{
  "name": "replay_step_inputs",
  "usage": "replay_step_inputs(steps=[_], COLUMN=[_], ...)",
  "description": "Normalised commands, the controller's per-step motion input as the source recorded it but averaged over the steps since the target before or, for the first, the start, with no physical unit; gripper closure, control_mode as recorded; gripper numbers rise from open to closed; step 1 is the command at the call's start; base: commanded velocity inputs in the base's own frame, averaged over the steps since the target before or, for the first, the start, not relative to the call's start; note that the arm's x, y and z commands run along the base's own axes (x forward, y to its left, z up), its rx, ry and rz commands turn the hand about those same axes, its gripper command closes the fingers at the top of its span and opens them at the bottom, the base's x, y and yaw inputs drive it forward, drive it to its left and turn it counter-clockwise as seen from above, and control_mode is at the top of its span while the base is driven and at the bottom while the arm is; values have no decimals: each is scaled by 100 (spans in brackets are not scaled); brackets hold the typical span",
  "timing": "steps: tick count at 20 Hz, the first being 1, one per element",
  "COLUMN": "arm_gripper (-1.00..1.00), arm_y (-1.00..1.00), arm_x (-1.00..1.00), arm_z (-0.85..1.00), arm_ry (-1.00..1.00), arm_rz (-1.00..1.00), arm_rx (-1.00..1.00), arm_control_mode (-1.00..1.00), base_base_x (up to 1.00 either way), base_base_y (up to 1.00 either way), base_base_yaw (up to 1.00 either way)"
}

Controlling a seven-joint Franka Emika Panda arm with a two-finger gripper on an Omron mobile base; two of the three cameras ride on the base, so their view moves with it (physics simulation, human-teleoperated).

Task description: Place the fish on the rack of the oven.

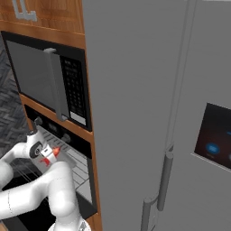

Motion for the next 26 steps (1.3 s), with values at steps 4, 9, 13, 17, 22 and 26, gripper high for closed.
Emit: replay_step_inputs(steps=[4, 9, 13, 17, 22, 26], arm_gripper=[100, -100, -100, -100, -100, -100], arm_y=[16, 31, 21, 18, 19, 4], arm_x=[0, -1, -1, -3, -17, -46], arm_z=[-27, -34, -8, 0, 3, 57], arm_ry=[0, -2, -6, -11, -2, 0], arm_rz=[0, 0, 0, 0, 0, 0], arm_rx=[0, 0, 0, -3, -3, 0], arm_control_mode=[-100, -100, -100, -100, -100, -100], base_base_x=[0, 0, 0, 0, 0, 0], base_base_y=[0, 0, 0, 0, 0, 0], base_base_yaw=[0, 0, 0, 0, 0, 0])
